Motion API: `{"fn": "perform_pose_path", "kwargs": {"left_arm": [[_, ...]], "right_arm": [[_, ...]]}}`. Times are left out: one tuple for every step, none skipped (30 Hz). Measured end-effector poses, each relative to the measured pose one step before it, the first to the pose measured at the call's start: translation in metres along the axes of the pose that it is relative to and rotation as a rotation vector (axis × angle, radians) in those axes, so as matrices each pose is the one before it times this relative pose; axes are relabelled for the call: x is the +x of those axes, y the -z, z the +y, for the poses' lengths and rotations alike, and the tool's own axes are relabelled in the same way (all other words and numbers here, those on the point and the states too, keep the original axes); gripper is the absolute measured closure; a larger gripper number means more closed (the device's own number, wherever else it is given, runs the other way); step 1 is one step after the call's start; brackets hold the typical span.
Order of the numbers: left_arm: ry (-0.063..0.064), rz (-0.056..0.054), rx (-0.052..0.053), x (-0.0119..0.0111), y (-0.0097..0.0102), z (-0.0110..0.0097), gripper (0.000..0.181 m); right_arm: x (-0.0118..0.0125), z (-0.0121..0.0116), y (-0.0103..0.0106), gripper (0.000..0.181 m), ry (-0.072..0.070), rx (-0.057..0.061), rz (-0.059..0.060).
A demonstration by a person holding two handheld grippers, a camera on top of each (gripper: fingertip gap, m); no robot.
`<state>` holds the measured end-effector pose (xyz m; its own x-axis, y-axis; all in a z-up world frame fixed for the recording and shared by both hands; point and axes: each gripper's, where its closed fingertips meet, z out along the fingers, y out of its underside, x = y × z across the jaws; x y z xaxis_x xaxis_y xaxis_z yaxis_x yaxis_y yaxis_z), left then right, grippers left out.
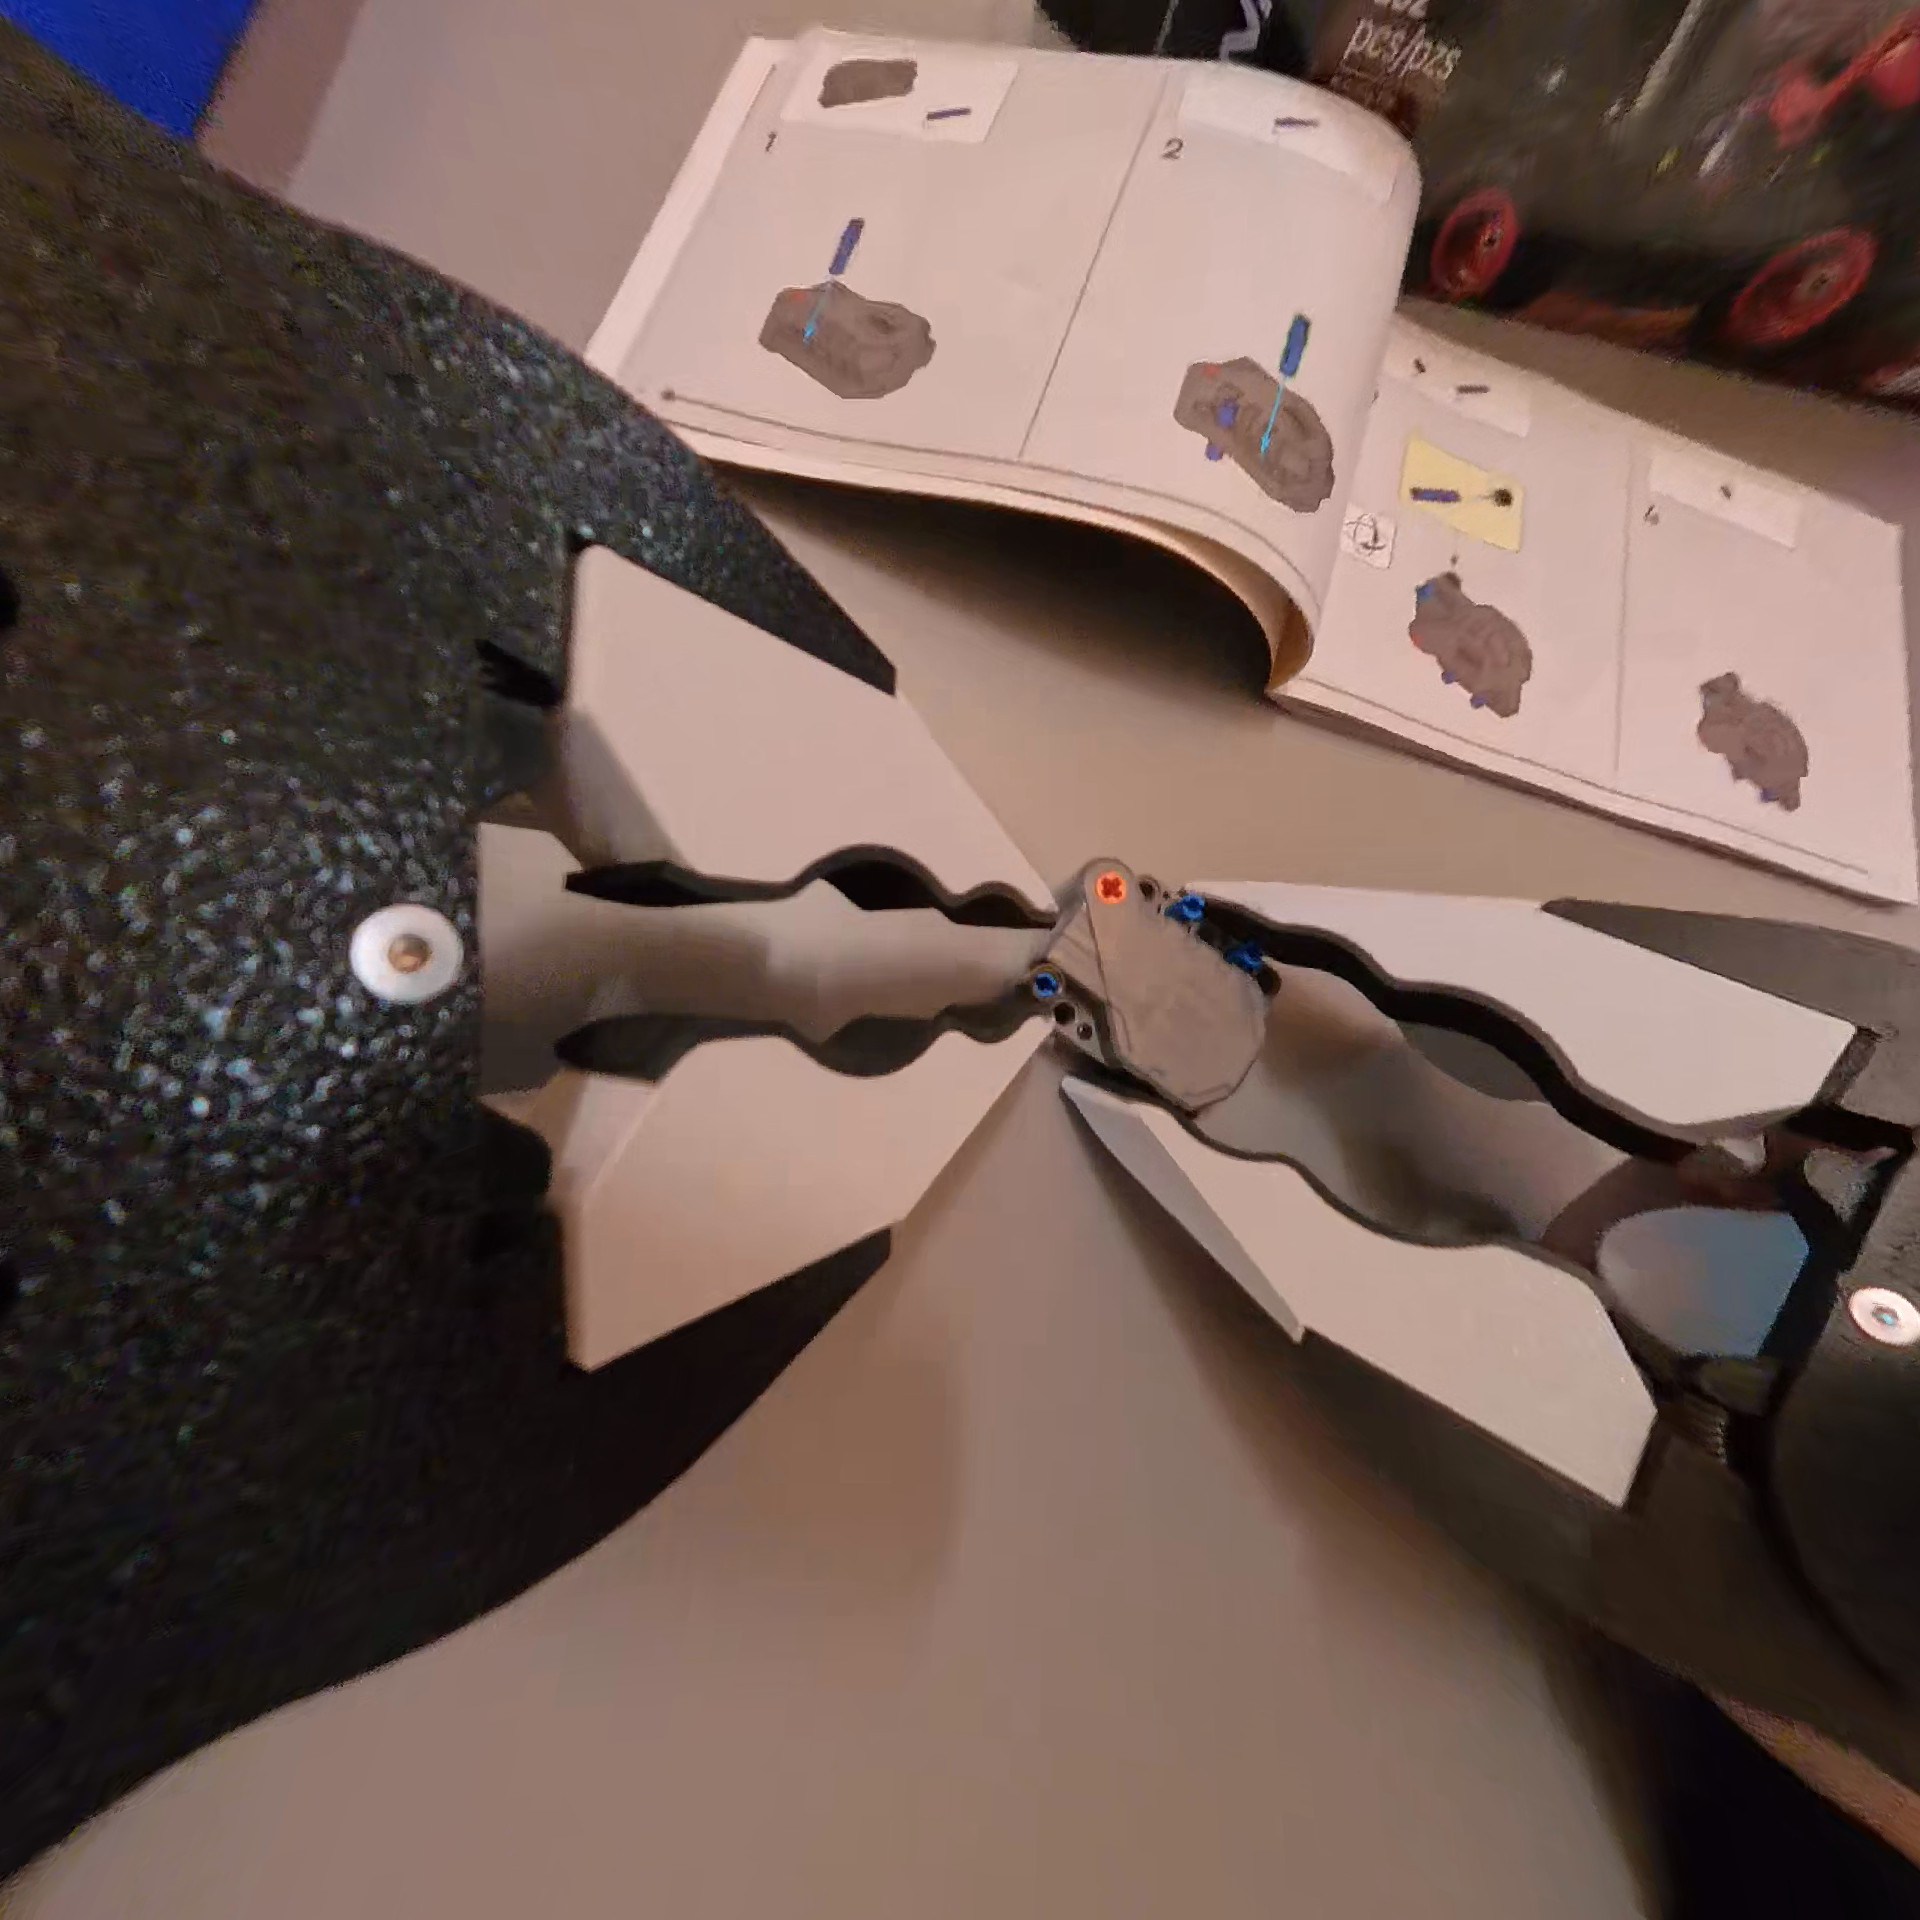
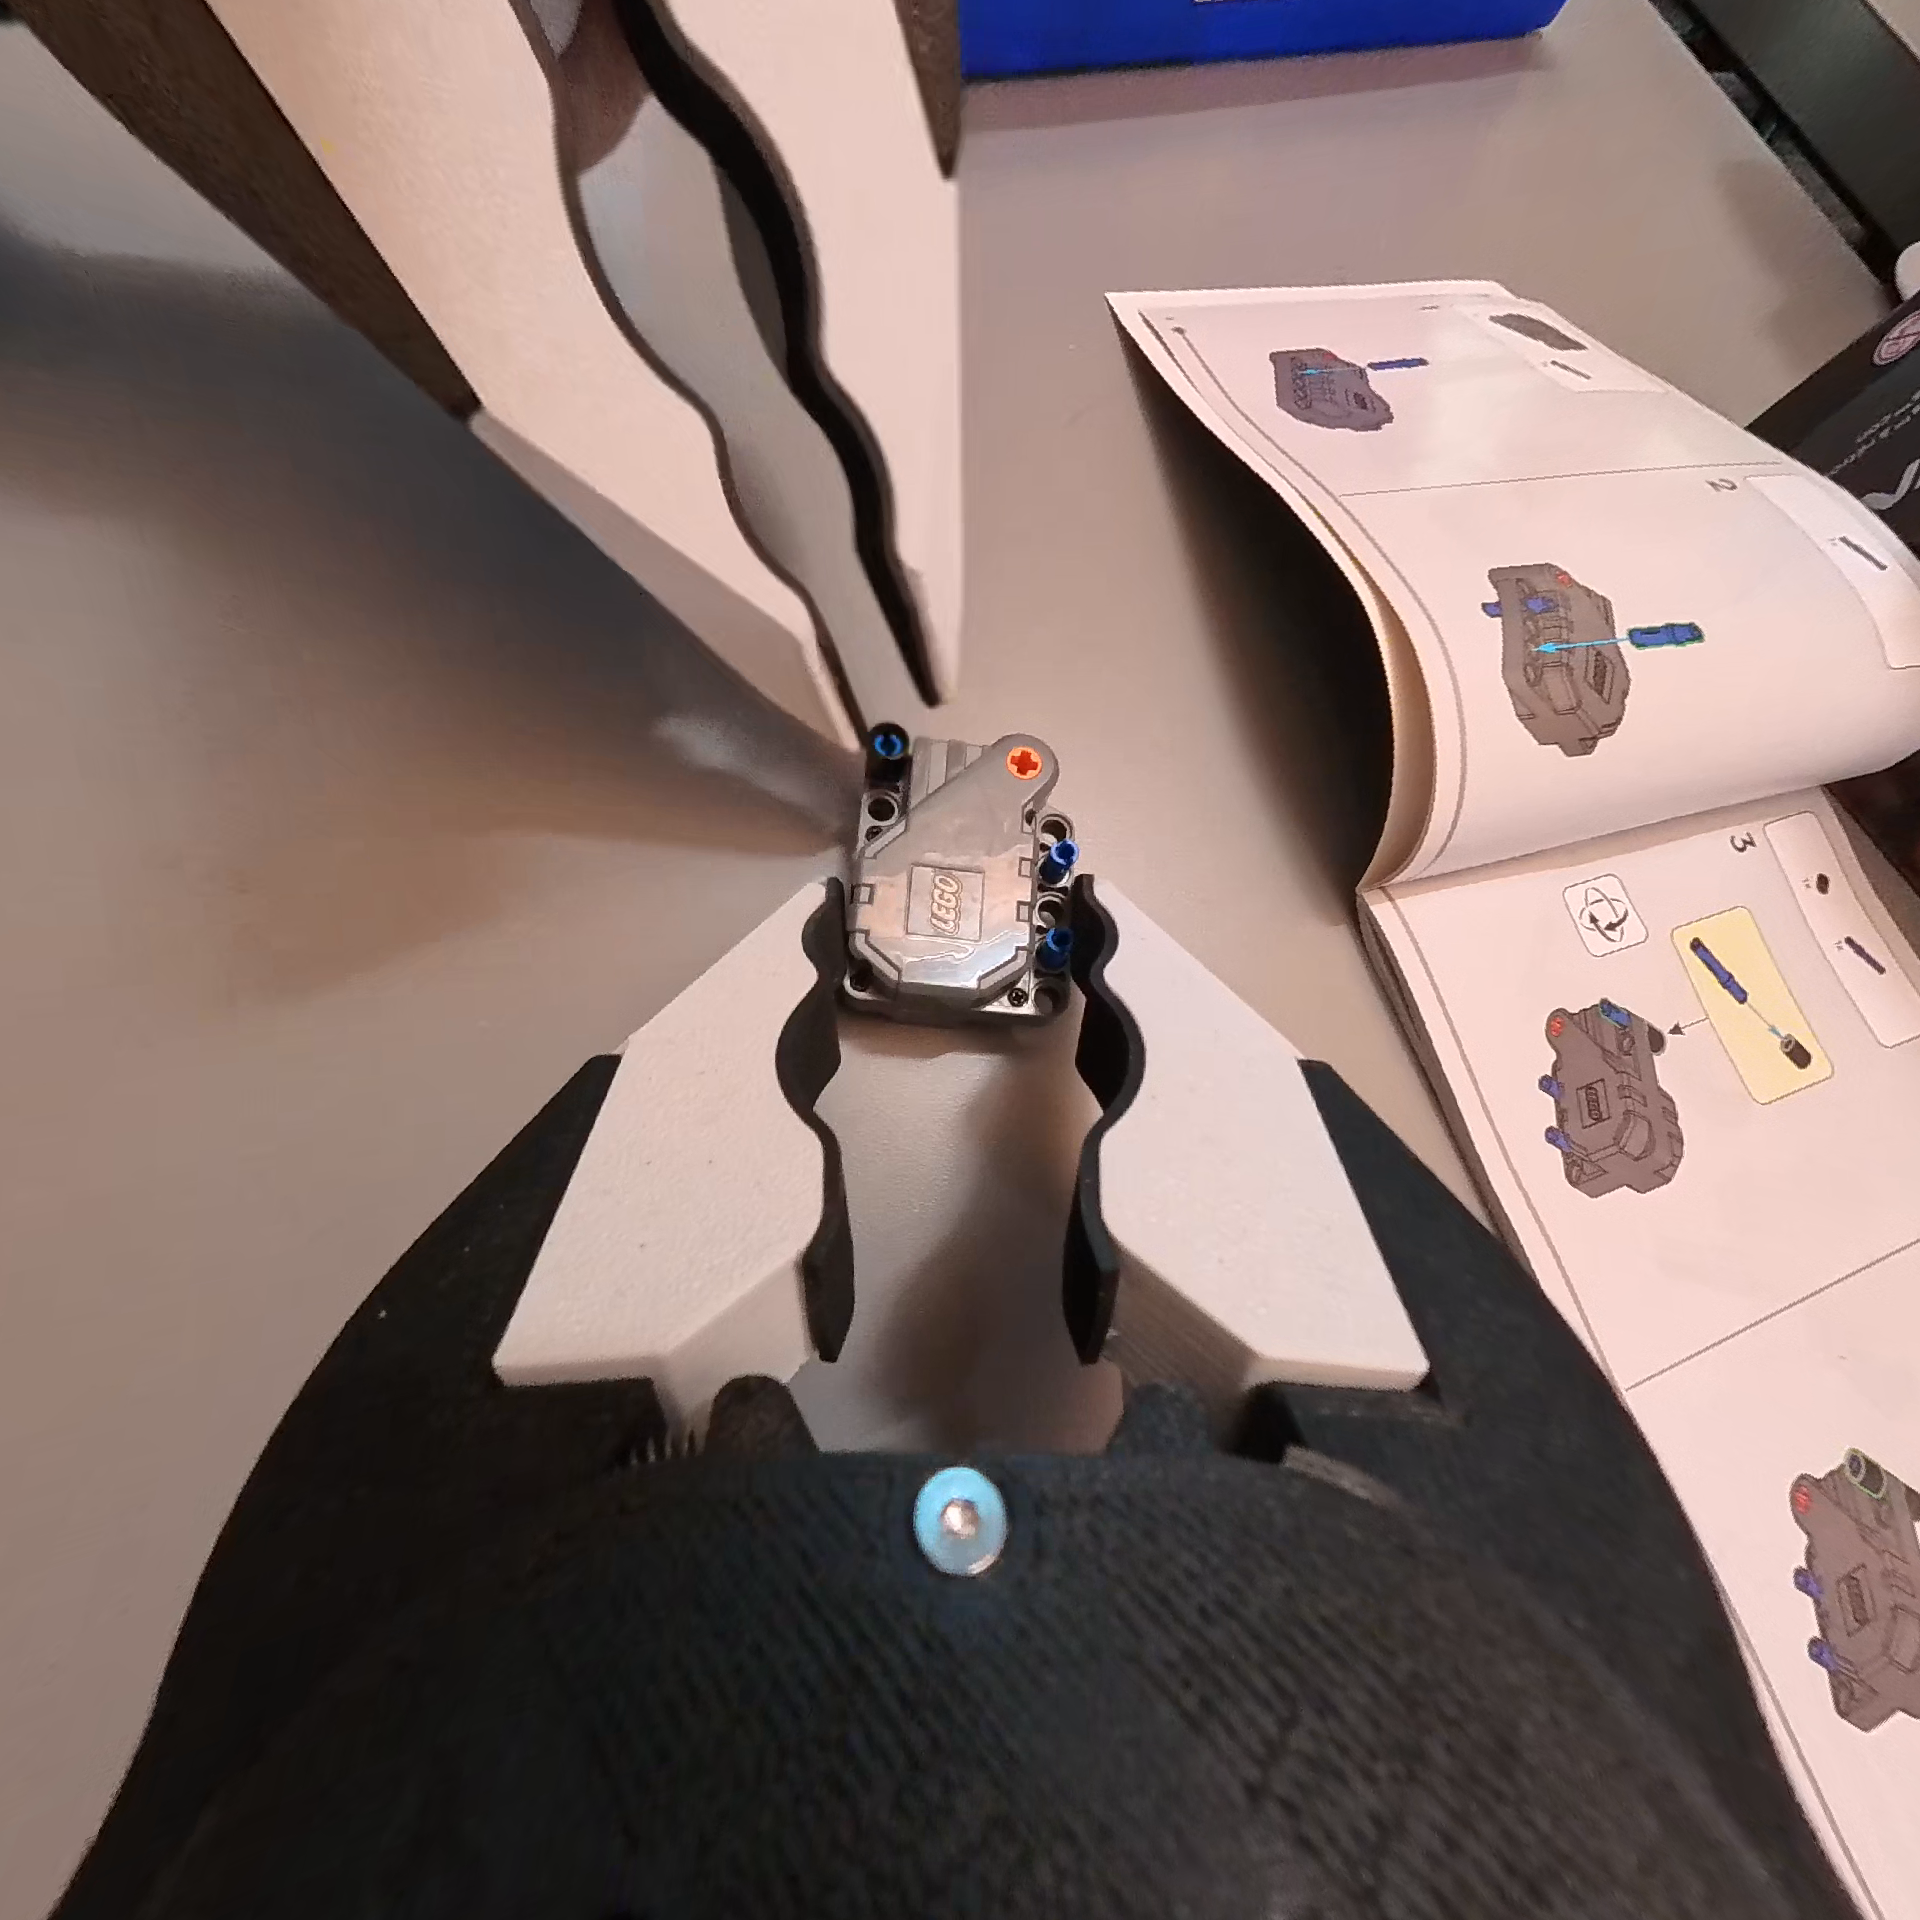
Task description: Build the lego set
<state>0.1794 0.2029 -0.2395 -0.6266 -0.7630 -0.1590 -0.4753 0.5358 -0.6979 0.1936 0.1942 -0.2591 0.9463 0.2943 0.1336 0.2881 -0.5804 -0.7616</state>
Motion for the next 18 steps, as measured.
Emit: {"fn": "perform_pose_path", "kwargs": {"left_arm": [[0.0171, 0.0122, 0.0286, 0.00254, 0.00246, -0.00172, 0.176], [0.027, 0.0101, 0.0255, 0.00171, 0.00195, -0.00112, 0.177], [0.0252, 0.0035, 0.0146, 0.00051, 0.00136, 0.00043, 0.177], [0.014, -0.0045, 0.009, -0.00034, 0.00081, 0.00086, 0.177], [0.0021, -0.0095, 0.0104, -0.00056, 0.00047, 0.00014, 0.178], [-0.0046, -0.0091, 0.0139, -0.00001, 0.00019, -0.00106, 0.179], [-0.003, -0.0039, 0.0109, 0.00044, -0.00027, -0.00116, 0.181], [0.0026, 0.0029, 0.0003, 0.00067, -0.00089, 0.00003, 0.181], [0.0037, 0.0057, -0.0057, 0.00044, -0.00136, 0.00089, 0.181], [0.0018, 0.0029, -0.0028, -0.00016, -0.00158, 0.00059, 0.181], [0.0014, -0.0006, 0.0004, -0.00083, -0.00142, 0.00021, 0.181], [0.0009, 0.0029, 0.0015, -0.00019, -0.00129, -0.00006, 0.181], [-0.0003, 0.0106, 0.0014, 0.00122, -0.0012, -0.00003, 0.181], [0.0002, 0.0085, 0.0015, 0.00099, -0.00102, -0.00015, 0.181], [-0.0002, 0.0032, 0.0005, 0.00036, -0.00051, -0.00018, 0.181], [0.0002, 0.0022, -0.0035, 0.00019, -0.00029, 0.00033, 0.181], [0.0048, 0.0028, -0.0045, 0.00007, -0.00006, 0.00051, 0.181], [0.0157, 0.0057, -0.0019, 0.00001, -0.00014, 0.00032, 0.181]], "right_arm": [[-0.0001, -0.00005, 0.00002, 0.139, 0.0014, 0.0001, 0.0008], [-0.00006, 0.00002, 0.00001, 0.139, -0.0005, 0.0001, -0.0008], [-0.0001, 0.00004, 0.00002, 0.139, -0.0009, 0.0001, -0.0016], [-0.00013, -0.00015, -0.00002, 0.139, -0.0001, 0.0001, -0.0012], [-0.00014, 0.00011, 0.0, 0.139, 0.0003, 0.0001, -0.0008], [-0.00014, -0.0001, 0.00005, 0.139, 0.0001, 0.0002, -0.0012], [-0.00016, -0.00002, -0.00001, 0.139, 0.0001, 0.0001, -0.0012], [-0.00015, -0.00004, -0.00002, 0.139, 0.0003, 0.0001, -0.0005], [-0.00004, -0.00001, 0.0, 0.139, 0.0002, 0.0001, -0.0004], [-0.00007, -0.00001, 0.0, 0.139, 0.0, 0.0001, -0.0005], [0.00002, 0.00005, -0.00008, 0.139, 0.0008, 0.0, 0.0005], [-0.00003, -0.00001, 0.00004, 0.139, 0.0013, 0.0, 0.0007], [-0.00007, 0.00002, 0.00006, 0.139, 0.0006, 0.0, 0.0001], [-0.00009, 0.00005, -0.00008, 0.139, 0.0001, 0.0, 0.0001], [0.00009, 0.00003, 0.00001, 0.139, -0.0001, 0.0, 0.0], [-0.00003, -0.00001, 0.0, 0.139, -0.0001, 0.0, -0.0002], [0.00003, -0.00001, 0.0, 0.139, 0.0002, 0.0, 0.0001], [0.00001, 0.0, 0.0, 0.139, 0.0, 0.0, 0.0]]}}
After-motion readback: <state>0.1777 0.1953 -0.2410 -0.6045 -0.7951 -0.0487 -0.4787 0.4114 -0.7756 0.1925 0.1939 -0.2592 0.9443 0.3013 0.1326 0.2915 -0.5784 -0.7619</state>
